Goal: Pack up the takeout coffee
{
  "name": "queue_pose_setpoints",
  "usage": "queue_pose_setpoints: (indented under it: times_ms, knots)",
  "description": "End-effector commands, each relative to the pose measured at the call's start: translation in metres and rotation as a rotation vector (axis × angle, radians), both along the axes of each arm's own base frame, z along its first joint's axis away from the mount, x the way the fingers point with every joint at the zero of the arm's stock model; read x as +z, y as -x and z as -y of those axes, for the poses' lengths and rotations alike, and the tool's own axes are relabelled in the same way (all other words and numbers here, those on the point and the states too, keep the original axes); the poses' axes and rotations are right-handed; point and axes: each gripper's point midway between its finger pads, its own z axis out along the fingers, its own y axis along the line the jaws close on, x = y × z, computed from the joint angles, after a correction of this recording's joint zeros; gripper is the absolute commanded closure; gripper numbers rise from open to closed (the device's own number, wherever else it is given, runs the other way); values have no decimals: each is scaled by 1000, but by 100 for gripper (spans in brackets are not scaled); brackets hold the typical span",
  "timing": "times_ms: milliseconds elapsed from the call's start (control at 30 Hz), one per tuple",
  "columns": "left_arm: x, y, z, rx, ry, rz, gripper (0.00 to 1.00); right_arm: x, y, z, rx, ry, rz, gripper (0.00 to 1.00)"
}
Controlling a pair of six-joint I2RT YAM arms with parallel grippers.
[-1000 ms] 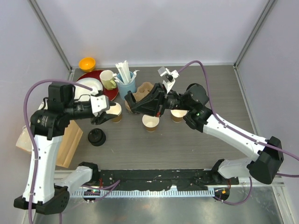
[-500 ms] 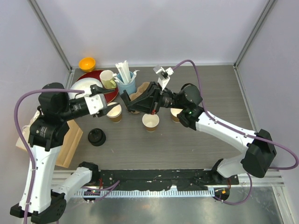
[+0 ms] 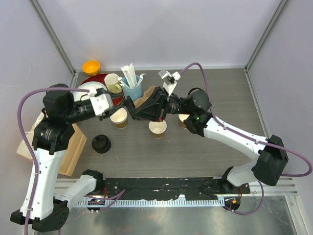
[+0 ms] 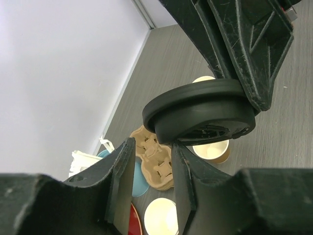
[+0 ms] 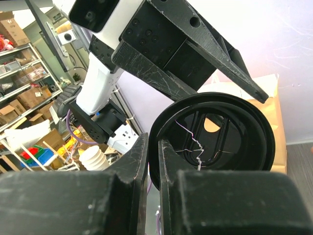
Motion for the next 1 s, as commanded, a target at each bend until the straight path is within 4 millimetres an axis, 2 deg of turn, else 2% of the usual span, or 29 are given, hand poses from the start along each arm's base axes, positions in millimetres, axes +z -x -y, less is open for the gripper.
queue_pose_setpoints:
  times_ms: [0, 100, 267, 400, 533, 767, 867, 900, 933, 967]
  knots:
    - [18, 12, 7, -51, 42, 55, 64, 21, 6, 1, 8, -57, 65, 99]
    - [18, 16, 8, -64, 39, 63, 66, 22, 6, -1, 13, -56, 66, 99]
    - [18, 23, 8, -86, 27, 89, 60, 20, 2, -2, -9, -49, 65, 99]
    - [18, 25, 8, -86, 25, 91, 62, 19, 0, -5, -15, -41, 67, 99]
    - [19, 26, 8, -88, 26, 91, 71, 18, -1, -6, -8, -38, 66, 99]
    - [11, 25, 7, -87, 8, 76, 100, 21, 3, -3, -4, -48, 79, 99]
    - [7, 25, 6, -78, 9, 47, 100, 15, -2, -5, -28, -25, 70, 99]
    - [6, 24, 5, -65, 7, 36, 100, 14, -5, -4, -54, -19, 90, 97]
    - [1, 19, 3, -31, 5, 10, 100, 4, -11, -6, -81, 24, 67, 91]
    - [-3, 16, 0, -8, -2, -4, 100, -1, -20, -5, -132, 42, 52, 73]
